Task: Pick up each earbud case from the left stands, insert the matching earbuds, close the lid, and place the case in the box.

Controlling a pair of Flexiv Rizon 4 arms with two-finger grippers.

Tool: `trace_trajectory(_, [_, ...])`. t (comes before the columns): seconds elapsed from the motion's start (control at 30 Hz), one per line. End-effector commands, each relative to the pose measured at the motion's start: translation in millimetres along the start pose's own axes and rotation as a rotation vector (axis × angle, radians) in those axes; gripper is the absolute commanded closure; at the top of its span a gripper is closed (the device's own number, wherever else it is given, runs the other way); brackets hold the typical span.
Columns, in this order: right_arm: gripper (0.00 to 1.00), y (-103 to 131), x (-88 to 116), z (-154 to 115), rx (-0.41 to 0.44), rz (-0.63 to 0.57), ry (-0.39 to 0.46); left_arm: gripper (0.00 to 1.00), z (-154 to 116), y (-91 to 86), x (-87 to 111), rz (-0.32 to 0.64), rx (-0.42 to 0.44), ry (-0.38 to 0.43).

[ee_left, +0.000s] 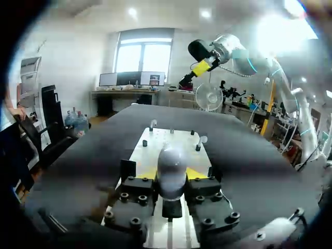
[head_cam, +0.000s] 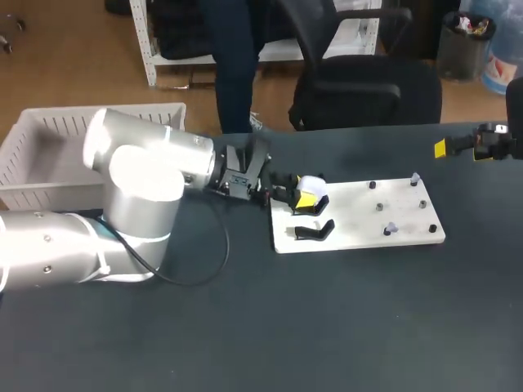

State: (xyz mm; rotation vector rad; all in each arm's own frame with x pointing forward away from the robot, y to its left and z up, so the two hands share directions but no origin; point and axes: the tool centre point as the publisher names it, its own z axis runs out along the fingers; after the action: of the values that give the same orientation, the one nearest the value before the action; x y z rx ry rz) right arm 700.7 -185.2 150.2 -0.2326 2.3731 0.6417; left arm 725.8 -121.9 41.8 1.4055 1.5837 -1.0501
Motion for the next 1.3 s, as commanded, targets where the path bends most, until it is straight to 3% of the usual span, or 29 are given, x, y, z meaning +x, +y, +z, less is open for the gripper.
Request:
trace_trajectory(0.03, [0.0, 0, 0, 0, 0.001, 0.0, 0.0, 1.0, -14, -4.6, -8.8, 0.015, -0.012, -0.035])
trace_trajectory(0.27, [0.0, 0, 0, 0, 0.001, 0.0, 0.0, 1.0, -14, -2.9, -25.1, 0.063, -0.027, -0.043])
trace_trajectory(0.47, [0.0, 31, 7, 14, 0.032, -0.036, 0.068, 1.0, -12, -3.5, -44.8, 0.1, -0.027, -0.085])
trace_trajectory(0.5, [0.0, 38, 9, 16, 0.021, -0.084, 0.033, 1.0, -11, -3.0, -48.5, 0.104, -0.029, -0.089])
trace_trajectory(0.57, [0.0, 46, 13, 21, 0.032, -0.09, 0.042, 1.0, -10, -1.7, -55.0, 0.112, -0.028, -0.11])
trace_trajectory(0.87, [0.0, 85, 27, 36, -0.021, -0.108, 0.098, 1.0, 10, 4.2, -79.7, 0.15, 0.017, -0.136])
trace_trajectory(1.3, [0.0, 112, 30, 51, -0.085, -0.135, 0.123, 1.0, 33, -9.2, -92.0, 0.2, 0.061, -0.121])
